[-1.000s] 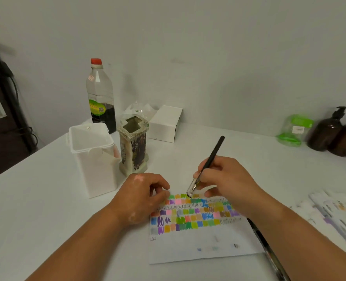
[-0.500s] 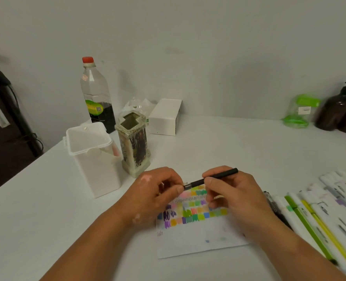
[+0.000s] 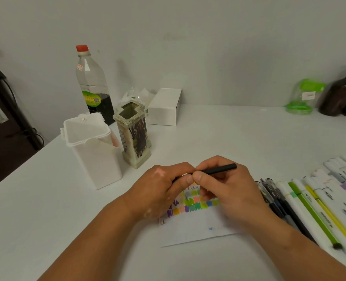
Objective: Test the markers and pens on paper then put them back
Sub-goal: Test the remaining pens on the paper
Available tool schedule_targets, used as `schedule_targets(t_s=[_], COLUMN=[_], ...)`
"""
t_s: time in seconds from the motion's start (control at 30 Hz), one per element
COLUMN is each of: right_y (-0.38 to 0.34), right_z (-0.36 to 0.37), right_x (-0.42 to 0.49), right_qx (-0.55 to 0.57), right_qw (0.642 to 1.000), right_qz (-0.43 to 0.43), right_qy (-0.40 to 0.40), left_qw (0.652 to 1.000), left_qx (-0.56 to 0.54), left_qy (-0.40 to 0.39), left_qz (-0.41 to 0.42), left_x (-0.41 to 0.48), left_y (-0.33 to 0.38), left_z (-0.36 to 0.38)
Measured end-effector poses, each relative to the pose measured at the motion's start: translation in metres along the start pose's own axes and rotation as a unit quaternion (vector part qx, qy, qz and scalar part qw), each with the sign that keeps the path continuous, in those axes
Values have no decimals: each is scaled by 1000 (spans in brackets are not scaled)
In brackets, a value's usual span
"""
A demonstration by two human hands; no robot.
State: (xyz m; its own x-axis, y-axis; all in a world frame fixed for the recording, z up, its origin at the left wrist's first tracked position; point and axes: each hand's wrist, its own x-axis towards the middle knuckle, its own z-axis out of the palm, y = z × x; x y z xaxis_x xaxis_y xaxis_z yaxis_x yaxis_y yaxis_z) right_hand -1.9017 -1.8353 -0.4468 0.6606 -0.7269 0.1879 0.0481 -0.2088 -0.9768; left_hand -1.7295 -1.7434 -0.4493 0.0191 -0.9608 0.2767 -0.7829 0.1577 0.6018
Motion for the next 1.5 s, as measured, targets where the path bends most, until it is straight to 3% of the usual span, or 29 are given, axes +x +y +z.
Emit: schedule_targets(t_s=[0.17,0.27,0.4,0.47,0.57,0.63,0.9,1.5], right_y=[1,-2,-7,-8,-5,-3,2,4], right_z=[-1,-11,-6,7,25,31,37,38], right_x=[4,3,-10,-17,-23,-25,-28,-28], right_qx=[-7,65,129,87,-79,-129,-167,-205], right_qw=[999,992,989,990,993,988,979,973], right_qz=[0,22,66,71,36,21,69,61], right_qy=[46,105,-35,-89,-81,-84,-93,-84], left_qw=[997,993,988,986,985,985,981,978], left_qx=[-16,1,58,80,94,91,78,71], left_qy=[-36,-48,-37,-37,-51,-62,-108,-122], left_qz=[-61,-109,-137,-141,-136,-130,-139,-153], left_x=[-5,-6,-6,-8,-10,-10,-12,-11], left_y=[-7,-19,-31,-33,-35,-34,-34,-30], left_z=[-3,-11,-20,-22,-22,-23,-27,-28])
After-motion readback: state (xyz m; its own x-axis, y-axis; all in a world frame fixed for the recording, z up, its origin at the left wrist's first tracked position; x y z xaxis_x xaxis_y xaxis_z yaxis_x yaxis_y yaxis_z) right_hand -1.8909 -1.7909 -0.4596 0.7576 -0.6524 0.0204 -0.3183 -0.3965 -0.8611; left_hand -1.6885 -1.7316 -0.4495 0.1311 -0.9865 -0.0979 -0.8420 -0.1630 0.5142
